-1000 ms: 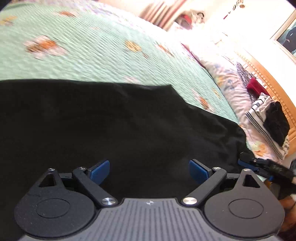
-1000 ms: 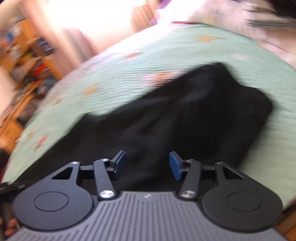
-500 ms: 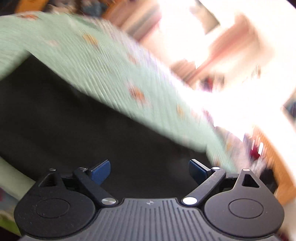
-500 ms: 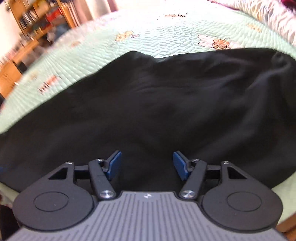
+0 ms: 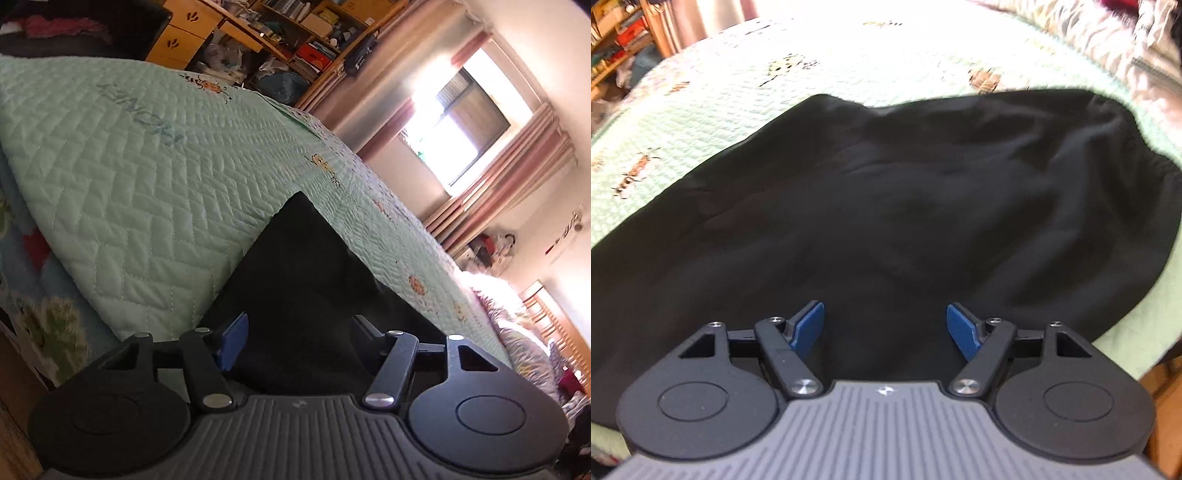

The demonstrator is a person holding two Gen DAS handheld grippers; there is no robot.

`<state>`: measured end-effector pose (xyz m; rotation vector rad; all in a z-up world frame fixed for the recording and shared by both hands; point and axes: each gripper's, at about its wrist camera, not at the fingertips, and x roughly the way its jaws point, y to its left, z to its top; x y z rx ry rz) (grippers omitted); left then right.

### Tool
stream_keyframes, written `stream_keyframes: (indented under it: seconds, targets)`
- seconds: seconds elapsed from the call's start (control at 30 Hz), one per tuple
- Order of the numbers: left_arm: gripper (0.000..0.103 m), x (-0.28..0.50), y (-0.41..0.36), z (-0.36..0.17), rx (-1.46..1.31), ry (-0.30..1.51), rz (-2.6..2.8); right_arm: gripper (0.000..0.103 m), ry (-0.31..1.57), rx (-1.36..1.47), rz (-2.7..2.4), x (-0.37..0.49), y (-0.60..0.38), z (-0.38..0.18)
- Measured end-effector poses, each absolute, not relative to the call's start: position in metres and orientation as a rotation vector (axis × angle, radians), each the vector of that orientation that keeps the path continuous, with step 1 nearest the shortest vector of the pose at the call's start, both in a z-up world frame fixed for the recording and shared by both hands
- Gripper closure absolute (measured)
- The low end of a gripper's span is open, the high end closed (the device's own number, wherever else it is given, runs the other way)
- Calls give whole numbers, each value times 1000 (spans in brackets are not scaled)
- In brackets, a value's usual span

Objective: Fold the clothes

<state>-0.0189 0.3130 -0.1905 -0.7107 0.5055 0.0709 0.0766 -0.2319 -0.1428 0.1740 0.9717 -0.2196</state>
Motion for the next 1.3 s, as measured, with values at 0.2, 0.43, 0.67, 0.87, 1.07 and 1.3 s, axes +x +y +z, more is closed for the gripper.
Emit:
stream_keyframes:
  seconds: [0.2,0.43,0.67,0.87,1.07,1.3]
  targets:
    - [36,-20,312,-182,-655,556,91,29,806,-112,-32,83,-125,-99]
    - [29,-11,296,-174,-578,615,134,28,912,109,411,107,-24,-104]
    - [18,2,274,-167,-463,679,182,28,1028,463,525,104,-16,-150]
    - [15,4,265,-162,-423,708,207,29,990,512,569,84,-27,-141]
    - [14,6,260,-160,-394,732,226,25,895,481,555,79,-44,-128]
    - [13,-13,269,-147,-486,655,223,25,945,608,469,70,-93,-166]
